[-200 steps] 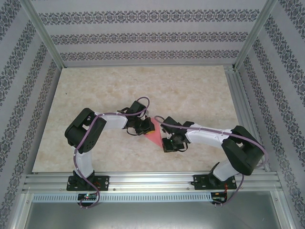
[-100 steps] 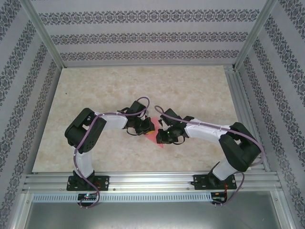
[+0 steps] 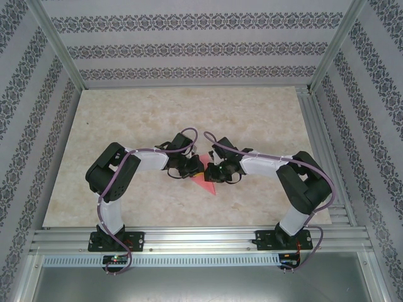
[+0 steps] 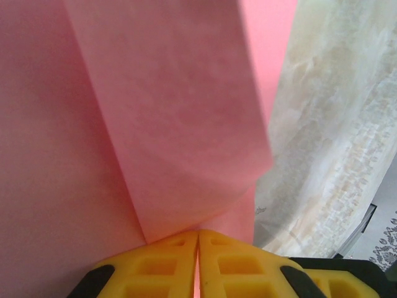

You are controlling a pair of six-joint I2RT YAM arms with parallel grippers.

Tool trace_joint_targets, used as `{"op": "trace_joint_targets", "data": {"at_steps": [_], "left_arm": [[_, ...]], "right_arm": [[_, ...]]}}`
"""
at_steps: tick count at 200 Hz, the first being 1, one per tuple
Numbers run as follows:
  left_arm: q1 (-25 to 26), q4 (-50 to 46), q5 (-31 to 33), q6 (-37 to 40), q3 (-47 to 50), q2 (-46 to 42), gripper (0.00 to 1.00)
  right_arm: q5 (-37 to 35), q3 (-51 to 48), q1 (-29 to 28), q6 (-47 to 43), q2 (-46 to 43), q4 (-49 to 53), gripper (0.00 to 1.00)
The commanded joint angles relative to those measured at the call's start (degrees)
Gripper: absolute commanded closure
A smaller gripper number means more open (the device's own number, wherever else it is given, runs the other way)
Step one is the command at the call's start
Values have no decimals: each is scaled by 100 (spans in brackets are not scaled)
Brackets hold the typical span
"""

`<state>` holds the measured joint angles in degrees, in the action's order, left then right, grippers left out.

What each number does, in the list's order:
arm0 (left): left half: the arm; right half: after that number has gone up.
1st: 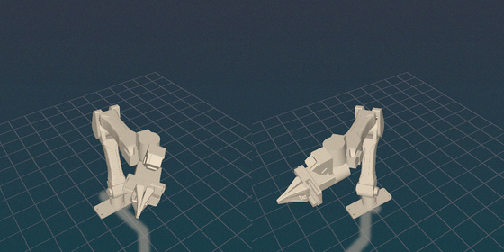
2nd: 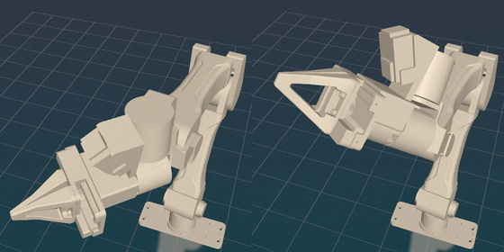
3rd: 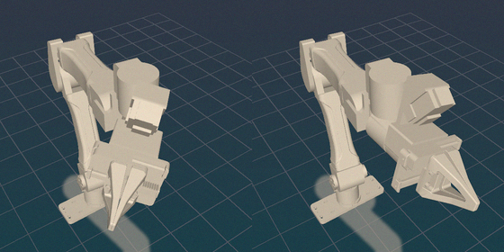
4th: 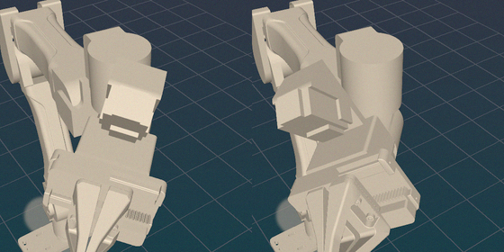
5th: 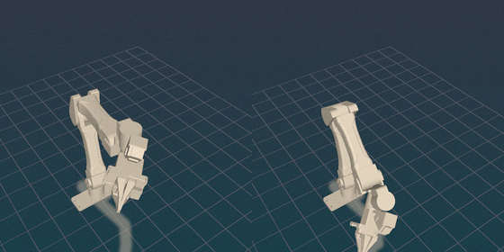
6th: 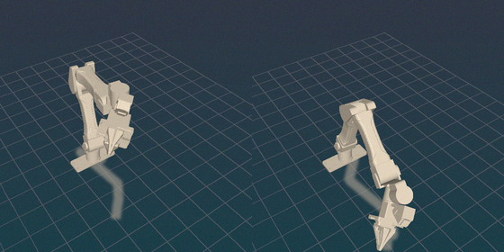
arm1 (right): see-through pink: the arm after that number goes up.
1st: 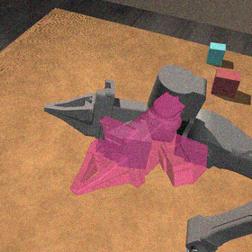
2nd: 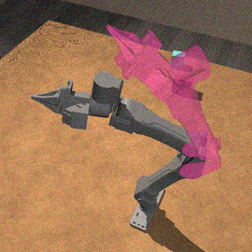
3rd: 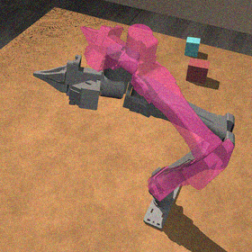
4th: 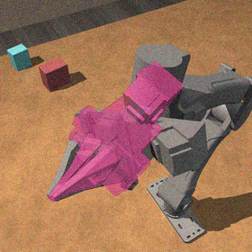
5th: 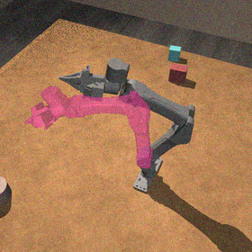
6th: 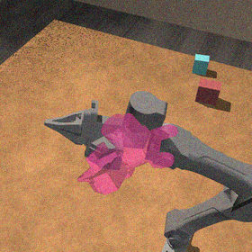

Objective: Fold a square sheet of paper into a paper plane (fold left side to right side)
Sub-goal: Fourth fold the wing at the center of the table.

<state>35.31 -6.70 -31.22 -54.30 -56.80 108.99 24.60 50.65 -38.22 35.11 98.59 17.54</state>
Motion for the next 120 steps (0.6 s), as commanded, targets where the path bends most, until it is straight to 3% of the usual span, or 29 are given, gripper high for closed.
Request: {"op": "trace_joint_targets", "data": {"at_steps": [1, 120], "left_arm": [[-16, -457, 467, 131, 70, 273, 87], [-22, -479, 517, 148, 98, 292, 88]], "right_arm": [[205, 101, -7, 100, 149, -250, 86], [-171, -421, -227, -232, -39, 586, 86]]}}
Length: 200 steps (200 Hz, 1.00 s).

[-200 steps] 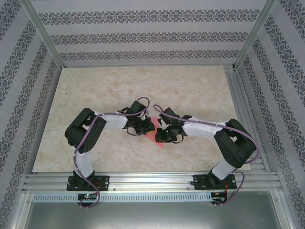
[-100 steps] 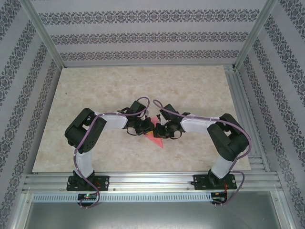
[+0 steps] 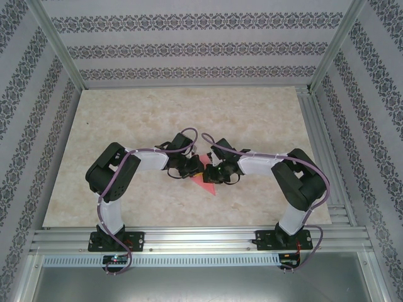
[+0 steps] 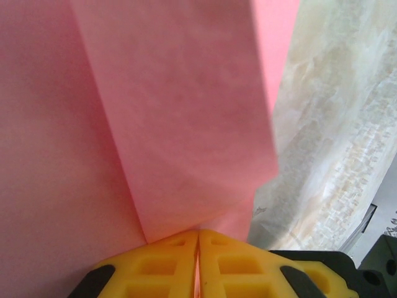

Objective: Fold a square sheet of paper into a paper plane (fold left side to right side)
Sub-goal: Fourth fold the wing at the center of the table.

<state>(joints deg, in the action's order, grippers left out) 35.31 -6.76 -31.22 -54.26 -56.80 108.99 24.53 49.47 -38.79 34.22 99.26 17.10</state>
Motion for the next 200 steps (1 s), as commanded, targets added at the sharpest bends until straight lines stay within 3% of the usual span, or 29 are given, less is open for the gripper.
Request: {"op": "trace_joint_targets", "data": {"at_steps": [1, 163, 200], "left_arm": [[-23, -469, 514, 139, 98, 291, 88], [-24, -525, 550, 175, 90, 282, 88], [-21, -512, 516, 174, 72, 263, 88]], "right_arm": [[-166, -318, -181, -139, -112, 629, 86], [-275, -1475, -454, 226, -1189, 937, 87], [220, -1368, -112, 296, -1705, 694, 87]]}}
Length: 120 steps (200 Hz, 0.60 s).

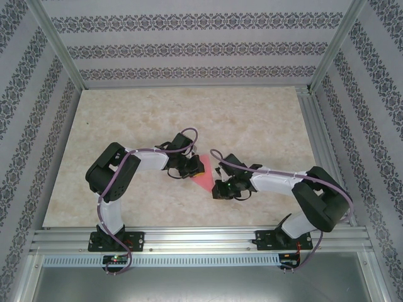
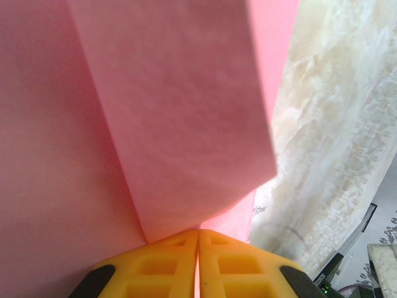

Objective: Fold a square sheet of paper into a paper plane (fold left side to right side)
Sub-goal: Fourth fold the wing at the center of the table.

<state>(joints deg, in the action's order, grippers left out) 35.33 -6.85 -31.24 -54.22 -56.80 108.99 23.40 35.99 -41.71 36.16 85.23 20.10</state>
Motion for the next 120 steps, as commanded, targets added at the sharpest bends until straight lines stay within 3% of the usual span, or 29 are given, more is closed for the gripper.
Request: {"op": "trace_joint_targets", "data": {"at_steps": [1, 26, 54, 120], "left_arm": [[-20, -502, 521, 168, 72, 263, 88], [-17, -497, 510, 157, 64, 237, 88], [-18, -501, 487, 153, 43, 227, 88], [-18, -560, 408, 165, -40, 22, 87]], "right_arm": [[351, -7, 190, 102, -317, 392, 87], [591, 365, 374, 124, -404, 256, 85], [702, 683, 361, 199, 78, -141, 86], [20, 689, 382, -34, 983, -8, 88]]}}
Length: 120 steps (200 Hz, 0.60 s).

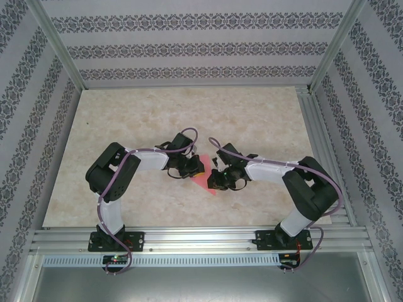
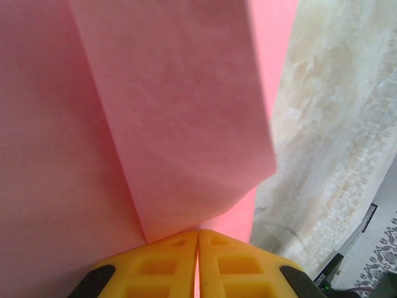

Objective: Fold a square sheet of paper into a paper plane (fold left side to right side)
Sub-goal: Fourth fold the wing at the center of the table.

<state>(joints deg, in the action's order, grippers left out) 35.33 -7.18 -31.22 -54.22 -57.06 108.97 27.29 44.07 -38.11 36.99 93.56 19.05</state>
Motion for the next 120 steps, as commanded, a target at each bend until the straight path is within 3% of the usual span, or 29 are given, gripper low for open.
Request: {"op": "trace_joint_targets", "data": {"at_steps": [1, 62, 120], "left_arm": [[-18, -524, 406, 166, -15, 22, 87], [9, -586, 342, 175, -36, -397, 85], [409, -466, 229, -28, -78, -583, 87]], "right_arm": [[-389, -124, 18, -124, 152, 111, 88], [-650, -422, 14, -113, 209, 182, 89], [-707, -417, 14, -116, 242, 210, 92]]}}
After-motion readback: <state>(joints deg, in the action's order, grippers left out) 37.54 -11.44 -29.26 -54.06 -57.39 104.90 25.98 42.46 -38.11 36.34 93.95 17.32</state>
